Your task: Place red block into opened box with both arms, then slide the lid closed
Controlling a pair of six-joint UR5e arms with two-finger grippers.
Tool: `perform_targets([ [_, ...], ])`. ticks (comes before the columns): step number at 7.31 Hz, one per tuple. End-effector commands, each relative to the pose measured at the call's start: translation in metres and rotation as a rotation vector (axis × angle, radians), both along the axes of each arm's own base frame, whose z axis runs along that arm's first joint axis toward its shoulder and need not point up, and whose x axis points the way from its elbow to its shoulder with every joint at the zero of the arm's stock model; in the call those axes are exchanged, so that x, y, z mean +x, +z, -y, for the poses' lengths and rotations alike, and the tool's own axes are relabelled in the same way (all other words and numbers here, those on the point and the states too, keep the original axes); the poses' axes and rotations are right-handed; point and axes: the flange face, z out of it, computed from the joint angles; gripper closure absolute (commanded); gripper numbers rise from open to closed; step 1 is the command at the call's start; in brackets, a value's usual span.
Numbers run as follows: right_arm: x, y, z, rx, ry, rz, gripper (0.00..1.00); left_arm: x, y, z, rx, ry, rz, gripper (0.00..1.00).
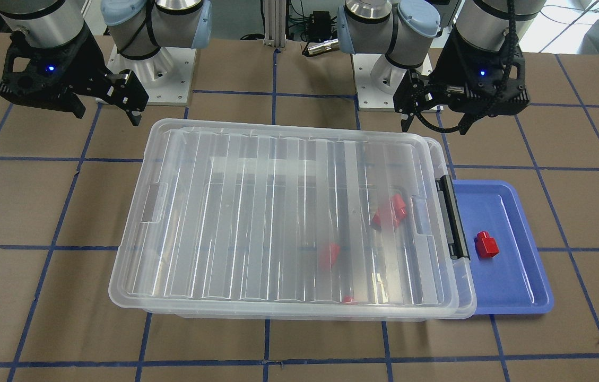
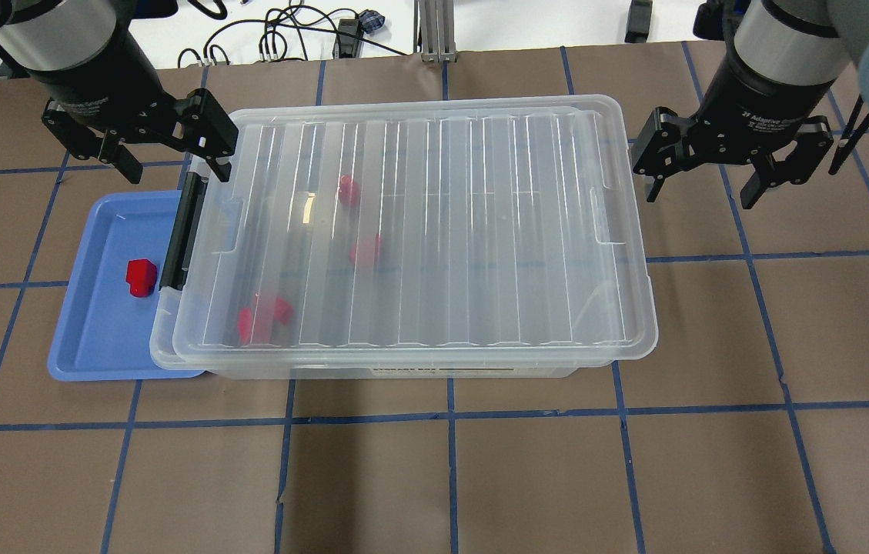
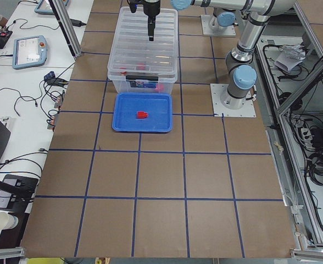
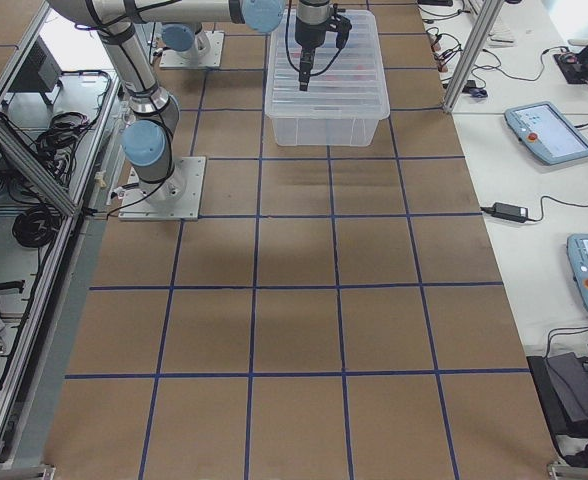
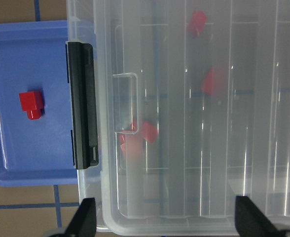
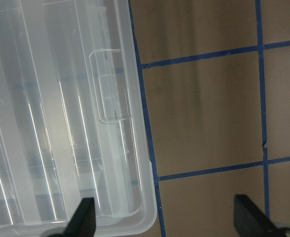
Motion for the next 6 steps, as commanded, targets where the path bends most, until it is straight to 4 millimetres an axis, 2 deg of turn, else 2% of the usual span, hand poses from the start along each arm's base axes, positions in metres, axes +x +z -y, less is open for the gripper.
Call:
perform_targets([
  [1, 0.0, -0.001, 0.0, 0.002, 0.0, -0.001, 0.0, 0.0, 0.0, 0.0, 0.0, -0.002, 0.0, 0.0],
  [4, 0.0, 0.0, 0.0, 0.0, 0.0, -0.002, 0.0, 0.0, 0.0, -0.001, 0.002, 0.001, 0.0, 0.0],
  [5, -0.001, -0.013, 0.002, 0.035, 0.001, -0.007, 0.0, -0.001, -0.001, 0.009, 0.002, -0.002, -0.002, 0.0],
  [6, -0.001, -0.01, 0.001, 0.024, 0.001, -0.011, 0.0, -0.002, -0.003, 0.009, 0.006, -0.021, -0.003, 0.0],
])
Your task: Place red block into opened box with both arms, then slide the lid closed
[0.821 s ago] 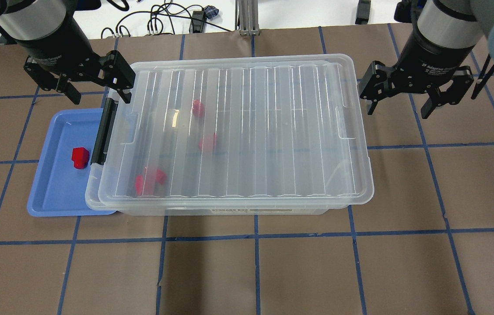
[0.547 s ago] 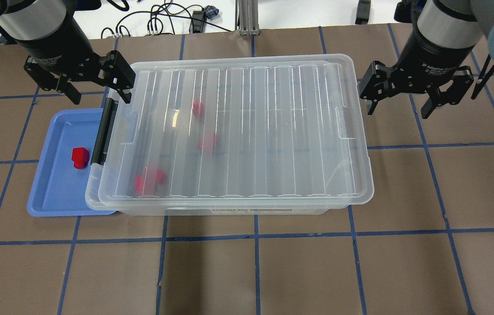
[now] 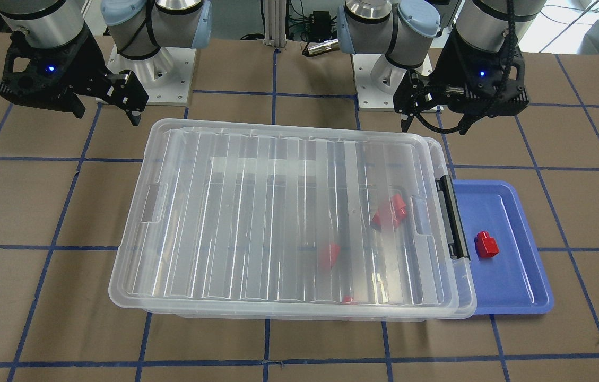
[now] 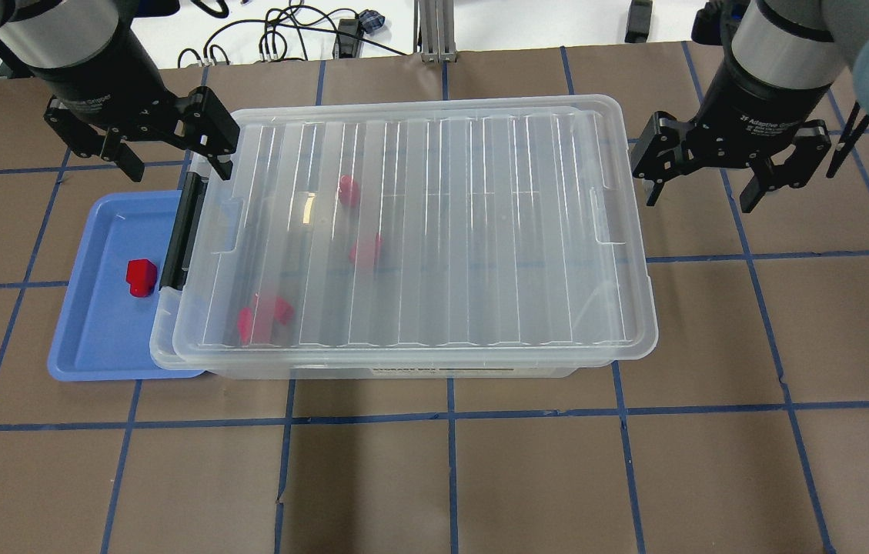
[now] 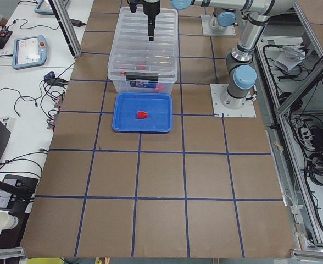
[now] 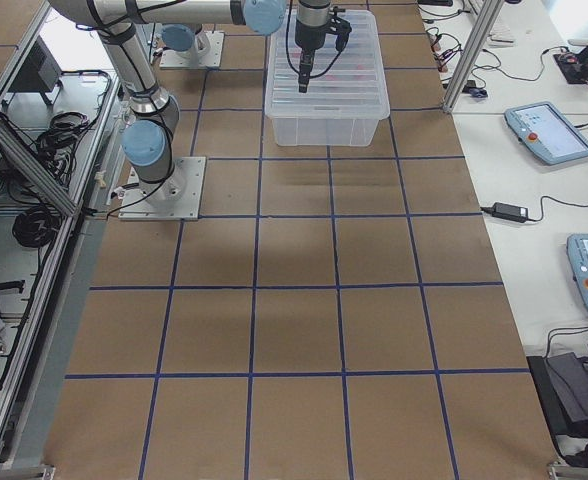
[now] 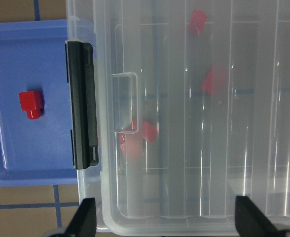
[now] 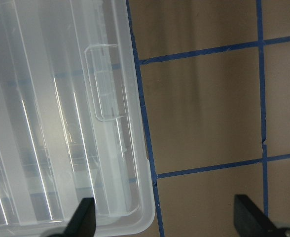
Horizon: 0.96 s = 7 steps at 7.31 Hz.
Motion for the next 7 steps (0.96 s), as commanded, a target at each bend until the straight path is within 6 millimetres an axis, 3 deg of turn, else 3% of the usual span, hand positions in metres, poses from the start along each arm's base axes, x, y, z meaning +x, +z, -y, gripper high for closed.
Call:
perform_targets([
  [1, 0.0, -0.003, 0.002, 0.002, 0.002, 0.0, 0.0, 0.004, 0.008, 0.003, -0.014, -0.007, 0.01, 0.0],
  [2, -0.002, -0.01, 0.006, 0.016, 0.007, 0.003, 0.0, 0.01, 0.005, 0.006, -0.008, 0.006, 0.017, 0.0],
  [3, -0.002, -0.02, 0.012, 0.035, 0.0, 0.005, 0.0, 0.013, -0.015, 0.014, 0.034, 0.011, 0.011, 0.0],
  [4, -0.002, -0.044, 0.024, 0.086, -0.003, 0.006, 0.0, 0.016, -0.021, 0.019, 0.053, 0.027, 0.01, 0.0],
  [5, -0.002, -0.054, 0.031, 0.1, -0.003, 0.002, 0.0, 0.04, -0.025, 0.026, 0.053, 0.071, 0.006, 0.0],
  [6, -0.003, -0.064, 0.045, 0.067, -0.004, -0.005, 0.0, 0.082, -0.036, 0.037, 0.071, 0.138, -0.001, 0.0],
  [7, -0.004, -0.091, 0.063, 0.099, -0.005, -0.004, 0.0, 0.128, -0.05, 0.044, 0.097, 0.218, -0.016, 0.0],
])
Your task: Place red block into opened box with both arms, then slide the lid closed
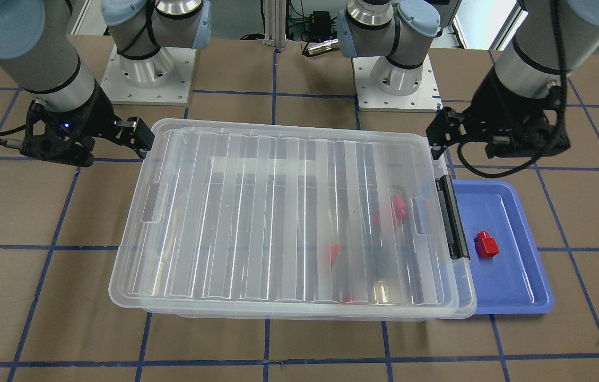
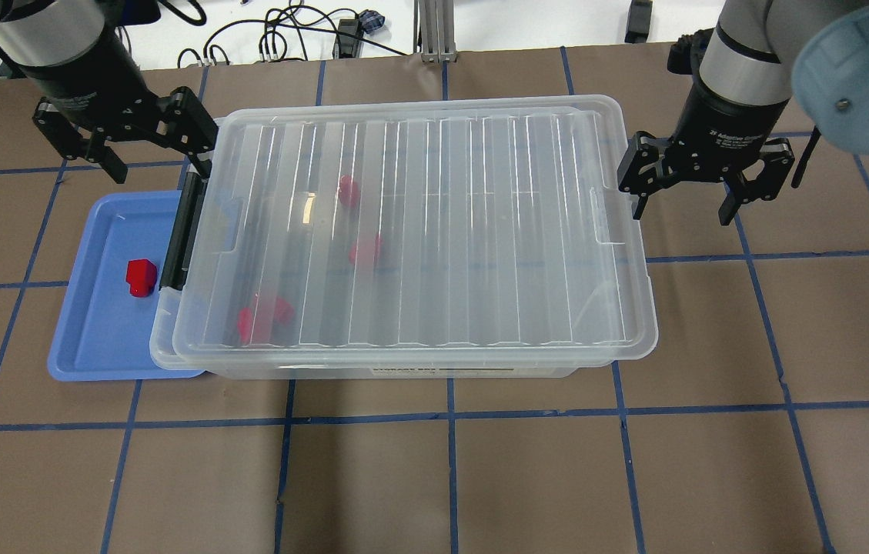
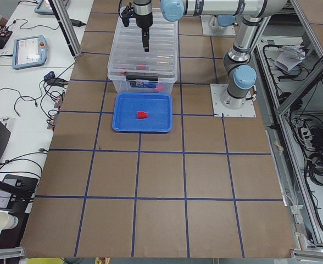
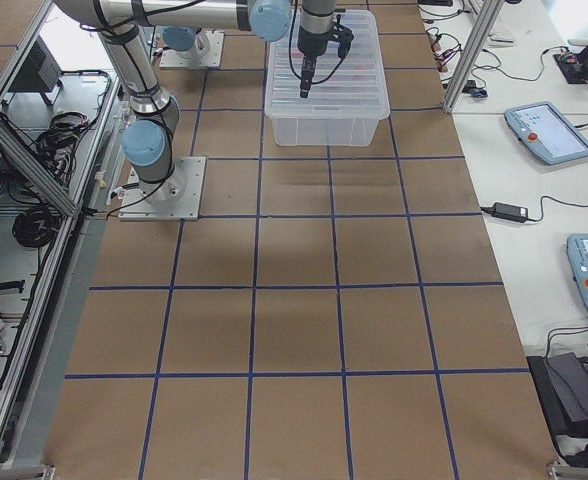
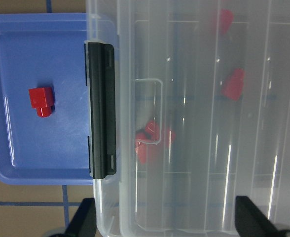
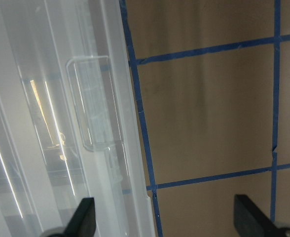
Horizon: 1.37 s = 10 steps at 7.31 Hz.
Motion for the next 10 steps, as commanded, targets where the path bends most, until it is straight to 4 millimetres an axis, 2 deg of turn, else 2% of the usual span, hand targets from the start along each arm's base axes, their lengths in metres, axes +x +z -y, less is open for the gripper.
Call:
perform_targets([
  [1, -0.001, -0.042, 0.039, -0.018, 0.0, -0.005, 0.0, 0.088, -0.036, 0.018, 0.035, 0.09, -0.023, 0.0],
  [2, -0.001, -0.051, 0.05, -0.043, 0.005, -0.005, 0.0, 0.115, -0.065, 0.035, -0.017, -0.035, -0.015, 0.0],
  [3, -0.002, -0.069, 0.054, -0.014, 0.013, -0.004, 0.0, 0.144, -0.092, 0.036, -0.024, -0.057, -0.019, 0.0],
  [4, -0.003, -0.075, 0.056, -0.003, 0.011, -0.004, 0.0, 0.184, -0.117, 0.034, -0.021, -0.054, -0.032, 0.0],
  [5, -0.005, -0.076, 0.058, -0.001, 0.012, -0.007, 0.0, 0.198, -0.143, 0.034, -0.017, -0.066, -0.105, 0.0],
  [7, -0.007, -0.076, 0.059, -0.003, 0.01, -0.008, 0.0, 0.202, -0.202, 0.04, -0.092, -0.064, -0.073, 0.0],
  [8, -0.011, -0.073, 0.061, -0.007, 0.005, -0.012, 0.0, 0.198, -0.23, 0.03, -0.102, -0.068, -0.066, 0.0],
  [10, -0.029, -0.072, 0.063, -0.003, 0.007, -0.057, 0.0, 0.193, -0.247, 0.024, -0.122, -0.043, -0.055, 0.0],
])
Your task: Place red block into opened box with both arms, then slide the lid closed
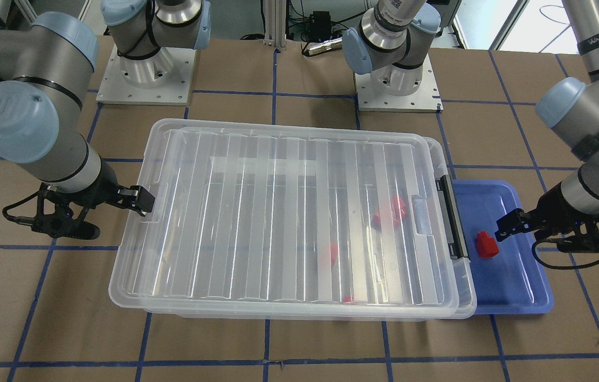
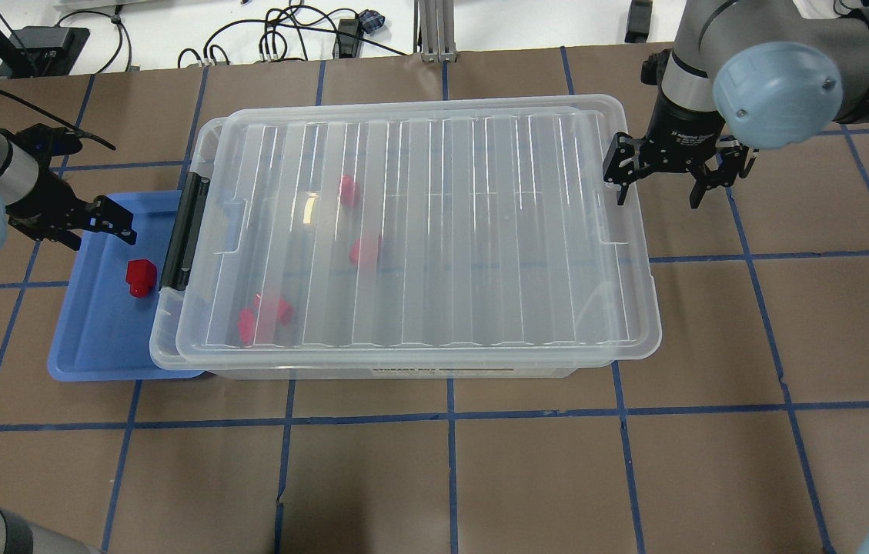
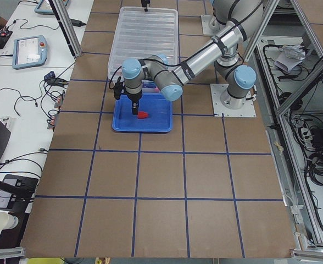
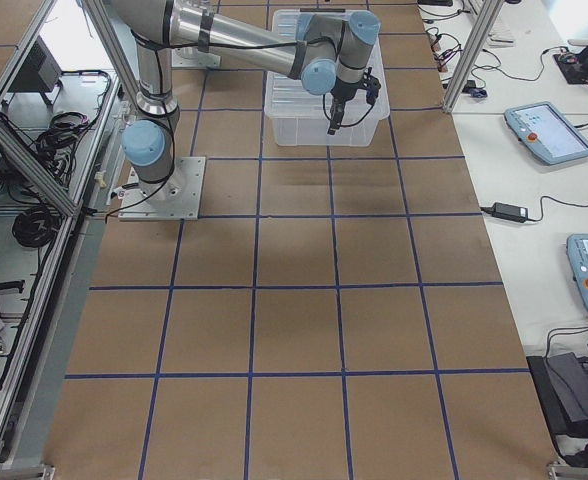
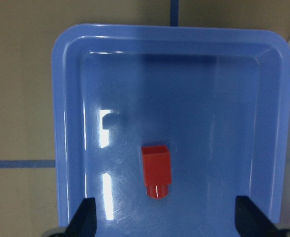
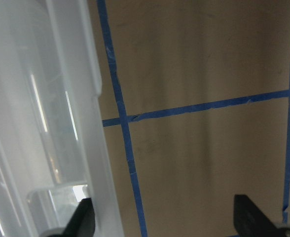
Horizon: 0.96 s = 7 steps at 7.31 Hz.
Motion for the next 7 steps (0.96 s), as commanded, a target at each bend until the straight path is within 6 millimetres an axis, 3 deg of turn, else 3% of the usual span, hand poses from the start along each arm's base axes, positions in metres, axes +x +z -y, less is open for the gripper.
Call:
perform_targets([
  [1, -0.016, -0.001, 0.001, 0.005, 0.001, -0.023, 0.0, -0.006, -0.026, -0.009, 0.019, 0.061, -0.012, 0.0],
  [6, -0.057, 0.003, 0.004, 0.016, 0.035, -0.05, 0.0, -0.008, -0.062, -0.015, 0.043, 0.07, -0.022, 0.0],
  [7, -0.068, 0.004, 0.004, 0.015, 0.042, -0.047, 0.0, -0.005, -0.068, -0.011, 0.021, 0.061, -0.01, 0.13],
])
